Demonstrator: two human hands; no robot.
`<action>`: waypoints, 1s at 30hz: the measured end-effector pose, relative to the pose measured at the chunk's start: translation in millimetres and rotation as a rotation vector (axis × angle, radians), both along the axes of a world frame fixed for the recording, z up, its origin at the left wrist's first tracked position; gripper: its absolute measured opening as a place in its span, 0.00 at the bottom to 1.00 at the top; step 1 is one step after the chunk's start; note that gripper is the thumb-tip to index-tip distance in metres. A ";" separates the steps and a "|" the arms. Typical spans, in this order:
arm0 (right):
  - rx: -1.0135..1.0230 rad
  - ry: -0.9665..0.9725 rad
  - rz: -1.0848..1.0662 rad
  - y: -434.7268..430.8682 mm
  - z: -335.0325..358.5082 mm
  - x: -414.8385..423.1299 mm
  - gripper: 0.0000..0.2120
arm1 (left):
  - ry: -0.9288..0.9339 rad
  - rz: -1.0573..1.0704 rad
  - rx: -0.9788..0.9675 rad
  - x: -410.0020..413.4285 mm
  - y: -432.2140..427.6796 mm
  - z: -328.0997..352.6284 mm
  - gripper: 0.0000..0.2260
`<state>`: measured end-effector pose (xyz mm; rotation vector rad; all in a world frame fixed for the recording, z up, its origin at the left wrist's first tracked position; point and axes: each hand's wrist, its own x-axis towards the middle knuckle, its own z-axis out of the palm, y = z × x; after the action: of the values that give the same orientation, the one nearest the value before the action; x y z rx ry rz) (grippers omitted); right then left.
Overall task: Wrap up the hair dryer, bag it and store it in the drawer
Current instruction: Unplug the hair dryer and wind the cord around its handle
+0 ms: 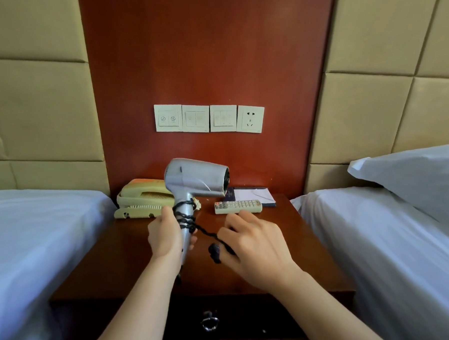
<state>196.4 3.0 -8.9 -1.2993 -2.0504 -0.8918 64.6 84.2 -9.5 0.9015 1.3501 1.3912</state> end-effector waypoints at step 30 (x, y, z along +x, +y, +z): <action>-0.165 0.051 0.048 -2.7 20.8 27.3 0.13 | 1.305 -0.602 0.516 -10.5 -33.4 7.5 0.19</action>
<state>223.7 0.2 11.9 -1.3377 -2.1431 -0.6734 54.0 50.8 -1.9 2.5798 1.3386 0.5711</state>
